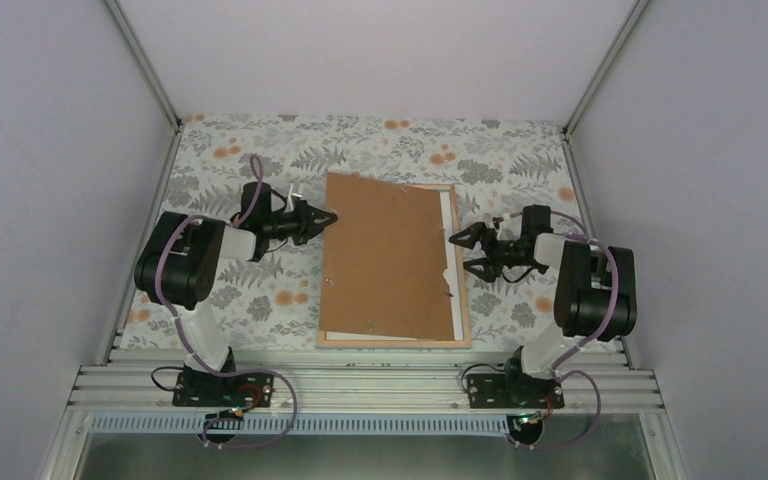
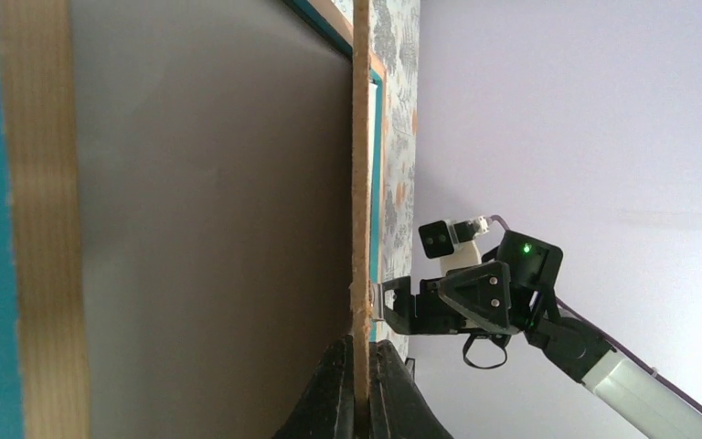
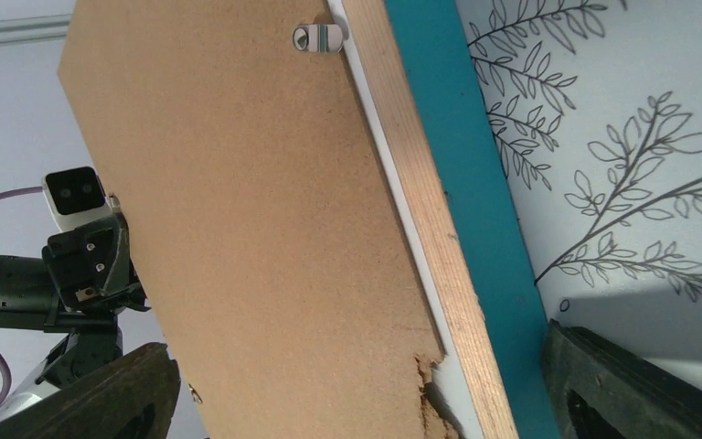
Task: Put the photo into the frame
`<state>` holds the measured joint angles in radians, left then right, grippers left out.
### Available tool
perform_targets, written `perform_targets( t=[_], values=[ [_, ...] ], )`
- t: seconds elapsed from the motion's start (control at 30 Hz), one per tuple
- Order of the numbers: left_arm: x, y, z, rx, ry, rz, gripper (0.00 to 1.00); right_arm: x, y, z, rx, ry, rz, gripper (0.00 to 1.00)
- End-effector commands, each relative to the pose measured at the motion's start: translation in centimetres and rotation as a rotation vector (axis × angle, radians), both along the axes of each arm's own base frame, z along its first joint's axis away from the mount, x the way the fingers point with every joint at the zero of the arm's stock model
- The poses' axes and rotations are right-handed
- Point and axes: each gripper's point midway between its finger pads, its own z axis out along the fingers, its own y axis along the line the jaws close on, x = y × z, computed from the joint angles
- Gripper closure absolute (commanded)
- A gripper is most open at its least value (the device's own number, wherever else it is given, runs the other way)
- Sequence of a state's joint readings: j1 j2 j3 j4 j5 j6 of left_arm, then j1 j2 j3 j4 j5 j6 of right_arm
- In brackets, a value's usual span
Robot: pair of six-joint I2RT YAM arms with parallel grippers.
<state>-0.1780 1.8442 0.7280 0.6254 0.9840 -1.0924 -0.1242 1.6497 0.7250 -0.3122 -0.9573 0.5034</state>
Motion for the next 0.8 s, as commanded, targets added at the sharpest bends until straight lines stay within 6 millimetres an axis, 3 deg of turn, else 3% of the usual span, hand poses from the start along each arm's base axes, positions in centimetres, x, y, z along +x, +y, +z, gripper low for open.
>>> perform_targets(
  t=[0.0,0.2,0.27,0.37,0.4,0.43,0.47,0.53,0.77],
  values=[
    [1.1,-1.0,0.4,0.035,-0.040,0.004,0.98,-0.2,0.7,-0.8,0.014,0.042,0.013,0.02],
    [0.9,-1.5,-0.8,0.098,-0.022,0.015,0.93,-0.1,0.8,-1.0,0.023,0.053,0.018,0.02],
    [0.7,-1.9,-1.2,0.119,-0.019,0.006,0.85,0.1,0.8,-1.1,0.022,0.053,0.020,0.02],
    [1.1,-2.0,-1.2,0.183,-0.038,-0.007,0.56,0.2,0.8,-1.2,0.020,0.052,0.025,0.02],
    [1.3,-1.8,-1.1,0.216,-0.049,-0.006,0.35,0.3,0.8,-1.2,0.018,0.050,0.026,0.02],
    [1.5,-1.6,-1.0,0.255,-0.049,-0.009,0.21,0.3,0.8,-1.1,0.017,0.049,0.028,0.02],
    [1.7,-1.3,-0.9,0.295,-0.056,-0.006,0.11,0.4,0.8,-1.1,0.018,0.047,0.029,0.03],
    [2.0,-0.8,-0.5,0.372,-0.083,-0.001,0.01,0.6,0.7,-1.0,0.014,0.034,0.032,0.03],
    [1.6,-1.1,0.6,0.760,-0.231,-0.103,0.00,1.2,0.5,-0.5,-0.001,-0.001,0.050,0.03]
  ],
)
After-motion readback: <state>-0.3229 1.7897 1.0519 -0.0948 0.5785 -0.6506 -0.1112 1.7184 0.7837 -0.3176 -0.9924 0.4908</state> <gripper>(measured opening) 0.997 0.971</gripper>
